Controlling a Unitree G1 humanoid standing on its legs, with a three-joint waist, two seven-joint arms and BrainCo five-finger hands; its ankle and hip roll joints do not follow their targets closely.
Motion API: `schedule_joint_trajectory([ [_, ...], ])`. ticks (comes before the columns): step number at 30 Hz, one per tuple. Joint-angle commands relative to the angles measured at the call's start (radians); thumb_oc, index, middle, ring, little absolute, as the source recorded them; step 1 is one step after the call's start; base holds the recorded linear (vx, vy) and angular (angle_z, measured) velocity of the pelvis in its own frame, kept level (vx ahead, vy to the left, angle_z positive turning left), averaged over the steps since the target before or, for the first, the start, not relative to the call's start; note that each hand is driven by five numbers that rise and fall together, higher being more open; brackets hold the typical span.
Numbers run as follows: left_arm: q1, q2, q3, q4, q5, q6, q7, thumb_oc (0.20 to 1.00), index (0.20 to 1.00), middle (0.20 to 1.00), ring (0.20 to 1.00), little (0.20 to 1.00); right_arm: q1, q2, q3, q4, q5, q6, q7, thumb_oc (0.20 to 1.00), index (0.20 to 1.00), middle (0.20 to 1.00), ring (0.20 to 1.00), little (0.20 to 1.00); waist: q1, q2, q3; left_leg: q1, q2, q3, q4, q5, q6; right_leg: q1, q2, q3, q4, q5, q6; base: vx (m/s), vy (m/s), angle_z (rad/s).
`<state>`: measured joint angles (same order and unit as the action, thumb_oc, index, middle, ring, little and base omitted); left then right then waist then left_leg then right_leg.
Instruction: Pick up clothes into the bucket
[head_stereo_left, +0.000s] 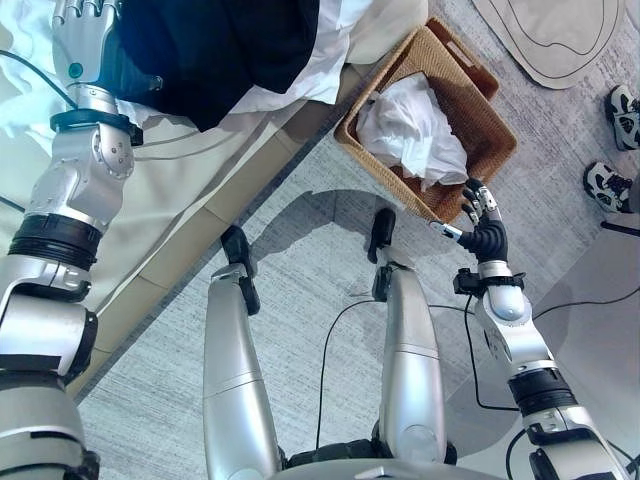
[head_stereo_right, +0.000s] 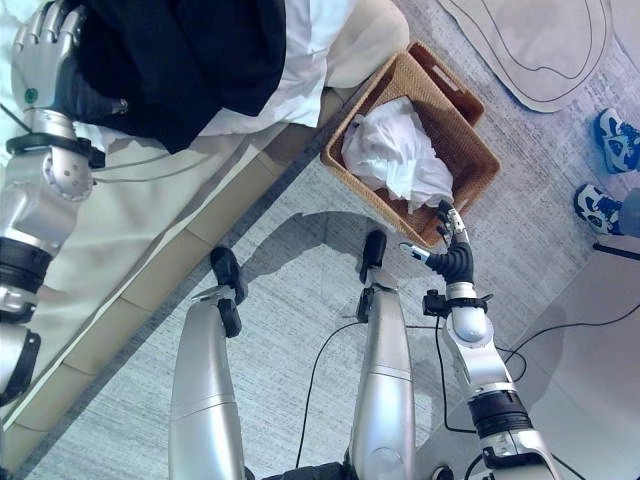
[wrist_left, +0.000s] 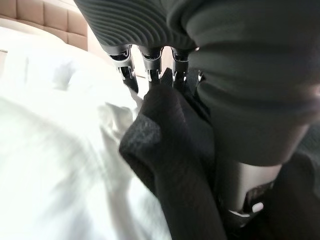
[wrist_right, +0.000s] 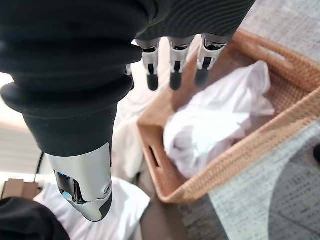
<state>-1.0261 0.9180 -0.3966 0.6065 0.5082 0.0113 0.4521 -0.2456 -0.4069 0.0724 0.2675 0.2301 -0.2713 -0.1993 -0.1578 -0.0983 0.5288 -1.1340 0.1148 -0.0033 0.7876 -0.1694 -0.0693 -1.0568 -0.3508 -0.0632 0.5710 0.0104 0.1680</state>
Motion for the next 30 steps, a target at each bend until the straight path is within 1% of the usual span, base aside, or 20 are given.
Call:
schedule_joint_trajectory([
  [1,-0.060,0.040,-0.003,-0.030,0.085,-0.025,0.028,1.000,1.000,1.000,1.000,1.000,0.051,-0.046,-0.047,-0.078,0.019,-0.066,-0.003,1.000,1.000,1.000,1.000,1.000,-0.004,0.015,-0.053,0.002,-0.039,0.033,-0.031,-0.006,0.038,0.026,0.007,-0.006,0.084,-0.079,0.033,0.00,0.000,0.00],
  [5,-0.083,0.034,-0.039,-0.031,0.096,-0.035,0.015,1.000,1.000,1.000,1.000,1.000,0.053,-0.045,-0.046,-0.070,0.023,-0.069,-0.002,1.000,1.000,1.000,1.000,1.000,-0.004,0.016,-0.054,0.008,-0.041,0.037,-0.039,-0.003,0.040,0.029,0.006,-0.005,0.074,-0.074,0.034,0.00,0.000,0.00],
  [6,-0.084,0.037,-0.055,-0.038,0.108,-0.045,-0.002,1.000,1.000,1.000,1.000,1.000,0.055,-0.043,-0.046,-0.066,0.025,-0.070,0.001,1.000,1.000,1.000,1.000,1.000,-0.005,0.016,-0.055,0.012,-0.042,0.037,-0.045,-0.001,0.040,0.032,0.006,-0.005,0.069,-0.072,0.034,0.00,0.000,0.00],
  [7,-0.085,0.037,-0.056,-0.037,0.108,-0.045,-0.003,0.849,0.849,0.849,0.849,0.849,0.056,-0.042,-0.047,-0.066,0.025,-0.070,0.001,1.000,1.000,1.000,1.000,1.000,-0.004,0.015,-0.055,0.013,-0.042,0.037,-0.047,-0.001,0.040,0.033,0.006,-0.005,0.068,-0.071,0.034,0.00,0.000,0.00],
  [8,-0.083,0.041,-0.074,-0.043,0.121,-0.054,-0.020,0.203,0.203,0.203,0.203,0.203,0.057,-0.042,-0.046,-0.060,0.025,-0.070,0.002,1.000,1.000,1.000,1.000,1.000,-0.004,0.017,-0.055,0.019,-0.042,0.037,-0.053,0.001,0.039,0.037,0.006,-0.004,0.063,-0.068,0.036,0.00,0.000,0.00],
  [13,-0.060,0.031,-0.080,-0.021,0.116,-0.066,-0.032,0.200,0.200,0.200,0.200,0.200,0.054,-0.037,-0.039,-0.041,0.028,-0.071,0.002,1.000,1.000,1.000,1.000,1.000,-0.002,0.018,-0.055,0.041,-0.042,0.044,-0.071,0.009,0.038,0.056,0.004,-0.007,0.048,-0.062,0.036,0.00,0.000,0.00],
  [17,-0.015,0.016,-0.060,-0.004,0.103,-0.074,-0.032,0.200,0.200,0.200,0.200,0.200,0.051,-0.030,-0.034,-0.028,0.022,-0.071,-0.003,1.000,1.000,1.000,1.000,1.000,0.004,0.019,-0.057,0.080,-0.040,0.048,-0.103,0.021,0.034,0.093,0.004,-0.013,0.019,-0.051,0.037,0.00,0.000,0.00],
  [26,0.078,-0.005,-0.029,0.026,0.083,-0.088,-0.034,0.200,0.200,0.200,0.200,0.200,0.049,-0.027,-0.027,0.005,0.011,-0.065,-0.016,1.000,1.000,1.000,1.000,1.000,0.015,0.024,-0.073,0.205,-0.040,0.046,-0.223,0.064,0.020,0.228,0.005,-0.045,-0.086,-0.023,0.041,0.00,-0.029,0.00],
  [30,0.130,-0.006,-0.005,0.023,0.073,-0.094,-0.037,0.200,0.200,0.200,0.200,0.200,0.057,-0.020,-0.024,0.024,0.011,-0.059,-0.017,1.000,1.000,1.000,1.000,1.000,0.023,0.028,-0.087,0.292,-0.040,0.047,-0.283,0.081,0.015,0.313,0.006,-0.060,-0.135,-0.011,0.045,0.01,-0.025,0.04],
])
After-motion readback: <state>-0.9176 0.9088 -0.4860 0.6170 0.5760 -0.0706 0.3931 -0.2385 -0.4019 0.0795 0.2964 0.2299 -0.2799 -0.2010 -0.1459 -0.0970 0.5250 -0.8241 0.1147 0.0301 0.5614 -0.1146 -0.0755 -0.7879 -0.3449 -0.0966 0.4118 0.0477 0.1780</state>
